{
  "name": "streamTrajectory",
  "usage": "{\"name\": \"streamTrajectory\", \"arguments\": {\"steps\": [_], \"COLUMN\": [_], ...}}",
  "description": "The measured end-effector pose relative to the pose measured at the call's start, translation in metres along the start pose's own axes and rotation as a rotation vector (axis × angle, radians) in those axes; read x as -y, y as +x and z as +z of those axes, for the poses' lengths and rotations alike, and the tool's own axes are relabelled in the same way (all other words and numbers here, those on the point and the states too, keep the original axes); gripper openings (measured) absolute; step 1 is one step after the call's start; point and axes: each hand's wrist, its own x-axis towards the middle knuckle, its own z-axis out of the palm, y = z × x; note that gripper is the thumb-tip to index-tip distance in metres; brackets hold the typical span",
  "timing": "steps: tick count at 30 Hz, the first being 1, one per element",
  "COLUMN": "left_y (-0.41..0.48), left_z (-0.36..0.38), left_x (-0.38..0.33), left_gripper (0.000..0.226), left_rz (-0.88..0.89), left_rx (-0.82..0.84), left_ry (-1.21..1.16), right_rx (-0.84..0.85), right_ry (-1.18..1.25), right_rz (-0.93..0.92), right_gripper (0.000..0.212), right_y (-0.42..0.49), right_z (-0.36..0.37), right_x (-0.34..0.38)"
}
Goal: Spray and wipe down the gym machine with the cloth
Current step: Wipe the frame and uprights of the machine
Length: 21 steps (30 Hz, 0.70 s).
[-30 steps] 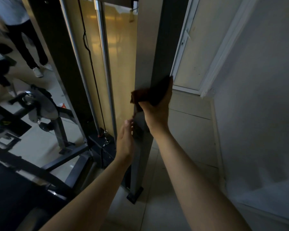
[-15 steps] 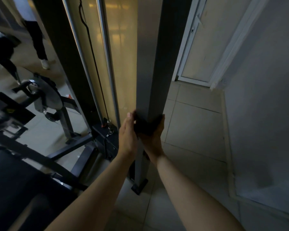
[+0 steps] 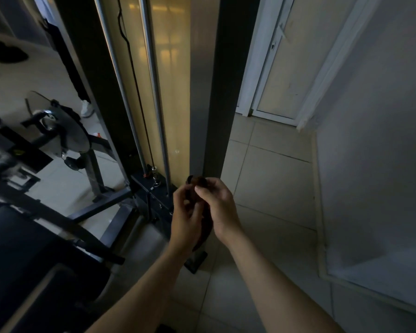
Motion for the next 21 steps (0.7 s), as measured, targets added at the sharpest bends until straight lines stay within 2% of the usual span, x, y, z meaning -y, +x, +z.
{"name": "streamTrajectory", "arguments": {"steps": [2,4,5,7,9,11,15,21], "left_y": [0.008,0.017,0.022,0.034,0.044,0.049,0.05,0.047], "left_z": [-0.001,-0.002,0.0,0.005,0.015,0.022,0.024,0.021], "left_x": [-0.01,-0.024,-0.033,-0.047,-0.052,-0.048,-0.029,0.014], "left_gripper": [0.034,0.031,0.03,0.028,0.027,0.027,0.019,0.03], "left_rz": [-0.036,0.011,0.058,0.144,0.186,0.191,0.185,0.006], "left_rx": [-0.114,-0.213,-0.239,-0.226,-0.177,-0.139,-0.129,-0.173], "left_ry": [-0.016,-0.061,-0.095,-0.101,-0.003,0.039,-0.067,0.103], "right_rx": [0.013,-0.134,-0.215,-0.274,-0.247,-0.201,-0.146,-0.156], "right_ry": [-0.083,-0.151,-0.166,-0.157,-0.124,-0.099,-0.063,-0.002], "right_rz": [-0.06,-0.133,-0.155,-0.136,-0.099,-0.066,-0.079,-0.022], "right_gripper": [0.019,0.016,0.02,0.036,0.051,0.056,0.056,0.049], "right_y": [0.001,0.01,0.016,0.033,0.049,0.064,0.083,0.096], "right_z": [-0.003,-0.008,-0.011,-0.016,-0.017,-0.015,-0.012,-0.015], "right_x": [0.006,0.01,0.012,0.013,0.014,0.012,0.008,-0.008]}}
